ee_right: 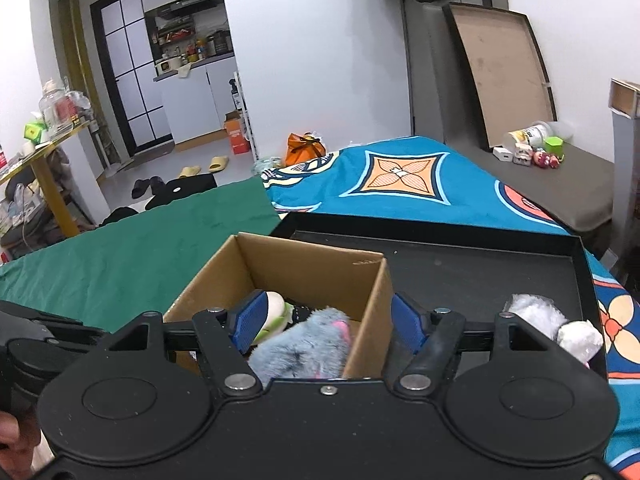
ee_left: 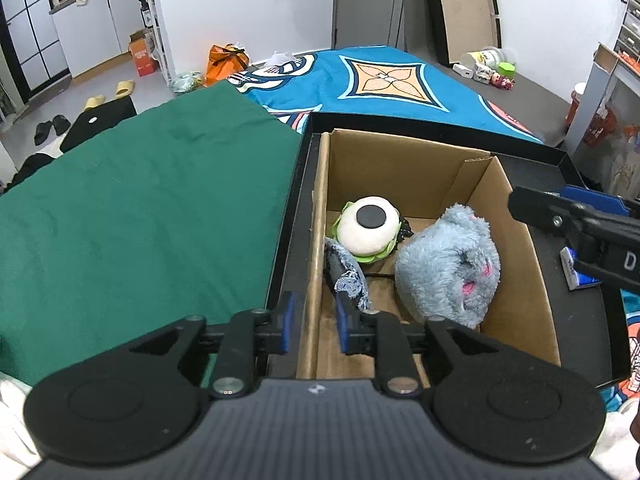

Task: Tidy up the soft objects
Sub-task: 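Return the right gripper to the tray over the blue tissue packet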

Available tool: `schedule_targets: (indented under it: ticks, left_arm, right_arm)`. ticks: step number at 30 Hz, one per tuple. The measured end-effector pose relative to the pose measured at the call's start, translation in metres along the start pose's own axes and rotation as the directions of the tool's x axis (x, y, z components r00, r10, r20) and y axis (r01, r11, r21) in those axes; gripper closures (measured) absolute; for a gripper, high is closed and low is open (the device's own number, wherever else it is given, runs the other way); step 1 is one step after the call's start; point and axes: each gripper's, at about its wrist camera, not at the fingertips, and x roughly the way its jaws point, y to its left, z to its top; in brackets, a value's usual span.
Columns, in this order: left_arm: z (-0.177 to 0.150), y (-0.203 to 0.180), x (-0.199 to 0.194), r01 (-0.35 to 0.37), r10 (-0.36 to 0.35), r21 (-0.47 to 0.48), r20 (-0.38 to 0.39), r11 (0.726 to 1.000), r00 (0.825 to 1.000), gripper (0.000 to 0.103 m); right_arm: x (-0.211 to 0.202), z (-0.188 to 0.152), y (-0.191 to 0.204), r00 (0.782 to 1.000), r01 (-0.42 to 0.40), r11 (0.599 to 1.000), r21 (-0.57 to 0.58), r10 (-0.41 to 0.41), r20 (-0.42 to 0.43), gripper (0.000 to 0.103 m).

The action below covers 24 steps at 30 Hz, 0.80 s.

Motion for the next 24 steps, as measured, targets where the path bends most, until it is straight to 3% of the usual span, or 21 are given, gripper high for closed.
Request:
schedule_targets:
  ticks: [6,24]
  left_arm:
    - [0.002,-0.012,-0.004,-0.040,0.039,0.033,0.021,0.999,0.999,0.055]
    - [0.005,-0.048,0.000,-0.122,0.120,0.071,0.026,0.990,0.992,0.040]
  right_arm:
    - [-0.006,-0.005,-0.012,1.000,0.005,1.000,0.023,-0.005,0.007,0.035]
    - [-0.016,-0.036,-0.087,0.993,0.115,0.982,0.147,-0.116,-0.002,0.035]
